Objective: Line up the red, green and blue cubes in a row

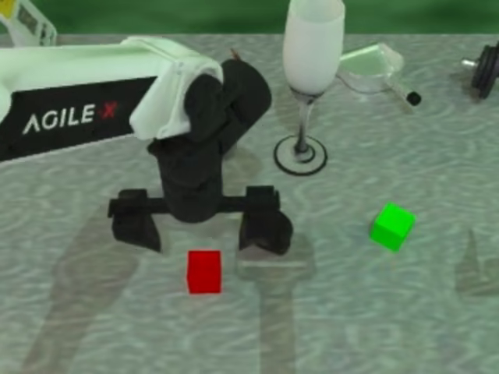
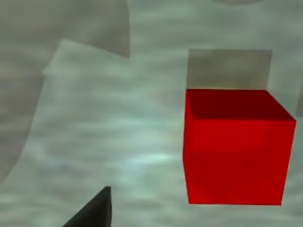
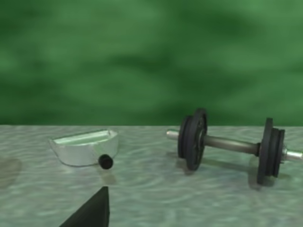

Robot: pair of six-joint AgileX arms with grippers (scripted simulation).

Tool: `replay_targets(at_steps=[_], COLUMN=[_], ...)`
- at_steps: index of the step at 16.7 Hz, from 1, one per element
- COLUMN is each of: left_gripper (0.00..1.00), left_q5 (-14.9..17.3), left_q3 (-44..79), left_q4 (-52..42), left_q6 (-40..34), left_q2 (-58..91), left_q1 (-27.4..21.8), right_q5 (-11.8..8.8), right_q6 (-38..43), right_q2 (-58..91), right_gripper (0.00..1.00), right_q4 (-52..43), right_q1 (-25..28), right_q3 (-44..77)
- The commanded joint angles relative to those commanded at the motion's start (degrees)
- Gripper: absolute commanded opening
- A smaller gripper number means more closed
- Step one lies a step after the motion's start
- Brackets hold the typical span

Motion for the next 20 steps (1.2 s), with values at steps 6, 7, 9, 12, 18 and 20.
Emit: replay_targets(at_steps=[6,7,9,12,18,20], left_gripper=[1.00,1.00,1.00,1.00,1.00,1.00], left_q5=[0.0,0.0,-0.1,-0.5,-0.9,-0.8], left_q3=[2.1,2.1,0.7,-5.2,-26.9,-36.4], left_q4=[-3.3,-3.3,-2.2,2.2,16.1,21.5], left_q6=[0.0,0.0,0.0,0.6,5.2,8.4], left_q2=[-1.6,-1.6,-3.2,-10.2,-37.8,-49.0], left_q1=[0.0,0.0,0.8,4.2,15.5,19.7], right_q5=[0.0,0.0,0.0,0.0,-0.2,-0.1], right_q6=[0.0,0.0,-0.6,-2.9,-10.9,-14.0], right_q2=[0.0,0.0,1.7,8.9,38.8,51.8], right_gripper=[1.00,1.00,1.00,1.00,1.00,1.00], right_q4=[0.0,0.0,-1.2,-5.8,-21.9,-28.4], right_q1=[0.0,0.0,0.4,2.2,8.3,10.7], right_q3=[0.0,0.0,1.7,8.5,31.4,40.1])
